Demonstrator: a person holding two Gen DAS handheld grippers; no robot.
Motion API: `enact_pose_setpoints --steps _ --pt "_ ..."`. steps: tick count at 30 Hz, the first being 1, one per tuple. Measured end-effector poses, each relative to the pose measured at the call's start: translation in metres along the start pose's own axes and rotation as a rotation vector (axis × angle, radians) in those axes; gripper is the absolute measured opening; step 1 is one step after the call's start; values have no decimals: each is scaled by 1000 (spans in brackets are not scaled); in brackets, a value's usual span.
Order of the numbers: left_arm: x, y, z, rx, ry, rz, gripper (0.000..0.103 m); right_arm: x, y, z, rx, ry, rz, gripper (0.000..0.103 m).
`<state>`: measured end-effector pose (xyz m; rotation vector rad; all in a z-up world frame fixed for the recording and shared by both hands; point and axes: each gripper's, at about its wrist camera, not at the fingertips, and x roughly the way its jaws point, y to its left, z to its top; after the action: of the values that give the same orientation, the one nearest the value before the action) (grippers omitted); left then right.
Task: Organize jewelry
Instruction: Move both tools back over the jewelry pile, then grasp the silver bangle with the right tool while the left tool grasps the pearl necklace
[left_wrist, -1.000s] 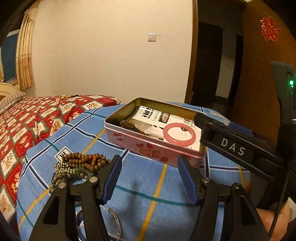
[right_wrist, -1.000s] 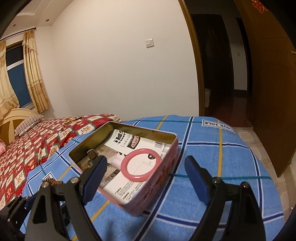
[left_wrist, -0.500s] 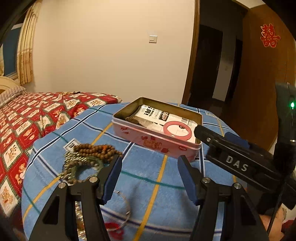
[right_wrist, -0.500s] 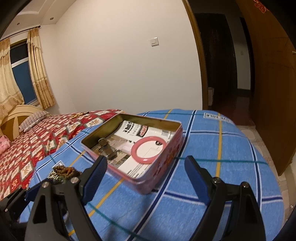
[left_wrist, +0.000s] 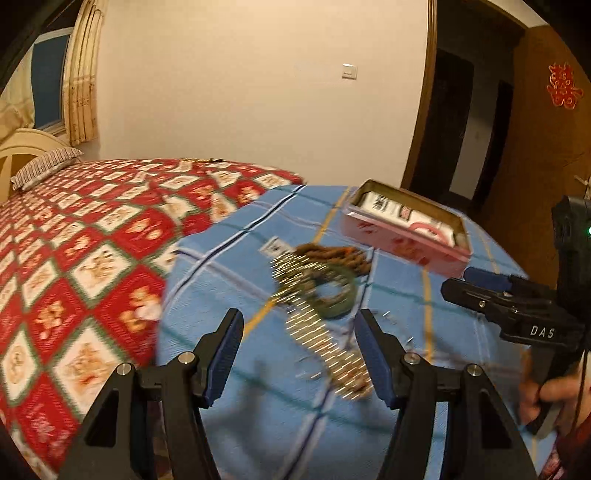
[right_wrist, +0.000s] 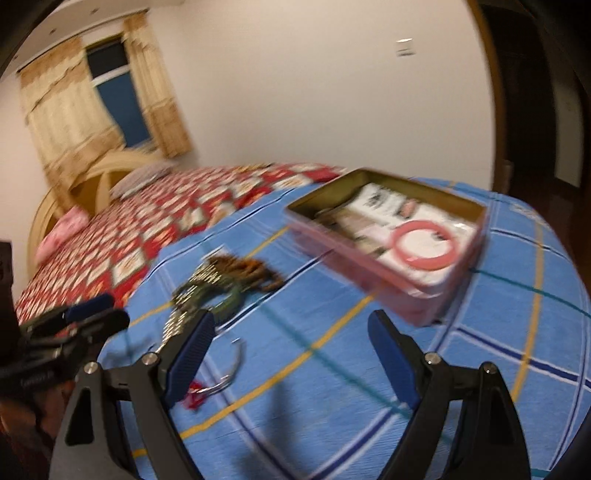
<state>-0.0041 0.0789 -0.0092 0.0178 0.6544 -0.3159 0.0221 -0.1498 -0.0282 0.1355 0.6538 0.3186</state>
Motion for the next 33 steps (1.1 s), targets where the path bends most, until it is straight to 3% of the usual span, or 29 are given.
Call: enact_pose_setpoints --steps 4,16,23,26,33 --pt "-2 15 -12 33 27 34 63 19 22 -4 -96 102 20 76" --pt "7 9 -28 147 94 27 63 61 59 -19 -219 315 83 78" --pt "8 11 -26 122 91 24 63 73 73 -19 -327 319 10 86" --pt "7 10 -24 111 90 5 63 69 71 -18 -320 303 21 69" --pt "12 0 -15 59 89 -94 63 58 54 -13 -221 238 57 69"
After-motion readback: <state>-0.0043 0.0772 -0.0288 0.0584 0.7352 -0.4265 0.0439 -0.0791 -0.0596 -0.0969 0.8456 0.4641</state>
